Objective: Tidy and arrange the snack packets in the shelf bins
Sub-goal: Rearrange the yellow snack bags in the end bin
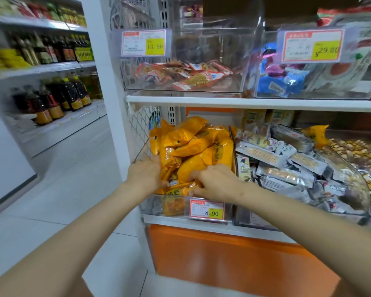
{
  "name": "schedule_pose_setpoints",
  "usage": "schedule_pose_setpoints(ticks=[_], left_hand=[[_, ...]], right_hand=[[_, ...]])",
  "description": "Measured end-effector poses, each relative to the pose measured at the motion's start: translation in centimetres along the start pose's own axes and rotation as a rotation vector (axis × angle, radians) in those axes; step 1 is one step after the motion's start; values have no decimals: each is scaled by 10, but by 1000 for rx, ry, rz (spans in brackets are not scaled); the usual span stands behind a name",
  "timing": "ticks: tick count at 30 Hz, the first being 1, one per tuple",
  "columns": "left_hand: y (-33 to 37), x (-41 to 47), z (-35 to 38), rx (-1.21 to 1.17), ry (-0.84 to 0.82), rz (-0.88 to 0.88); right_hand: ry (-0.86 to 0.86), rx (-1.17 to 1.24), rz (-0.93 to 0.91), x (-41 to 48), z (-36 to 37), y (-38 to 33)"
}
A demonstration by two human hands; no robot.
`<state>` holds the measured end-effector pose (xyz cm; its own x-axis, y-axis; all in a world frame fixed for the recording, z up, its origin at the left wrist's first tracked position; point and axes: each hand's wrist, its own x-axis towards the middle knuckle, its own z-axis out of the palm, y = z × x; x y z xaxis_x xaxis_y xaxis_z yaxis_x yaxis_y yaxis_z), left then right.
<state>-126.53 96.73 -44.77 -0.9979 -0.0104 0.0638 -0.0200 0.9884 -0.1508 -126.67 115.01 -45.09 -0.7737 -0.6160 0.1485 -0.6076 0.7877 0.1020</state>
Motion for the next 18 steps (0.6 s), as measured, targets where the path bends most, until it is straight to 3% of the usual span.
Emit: schedule_pose_setpoints(ticks=[8,12,18], left_hand=[[-8,-3,-7,-80,-116,90],[-30,-3,-15,-222,-201,250],[-33,-3,-14,3,-53,399]], right_hand=[[-27,264,176,14,0,-7],[87,192,175,10,-19,-2],[97,35,159,-6,-48,10]])
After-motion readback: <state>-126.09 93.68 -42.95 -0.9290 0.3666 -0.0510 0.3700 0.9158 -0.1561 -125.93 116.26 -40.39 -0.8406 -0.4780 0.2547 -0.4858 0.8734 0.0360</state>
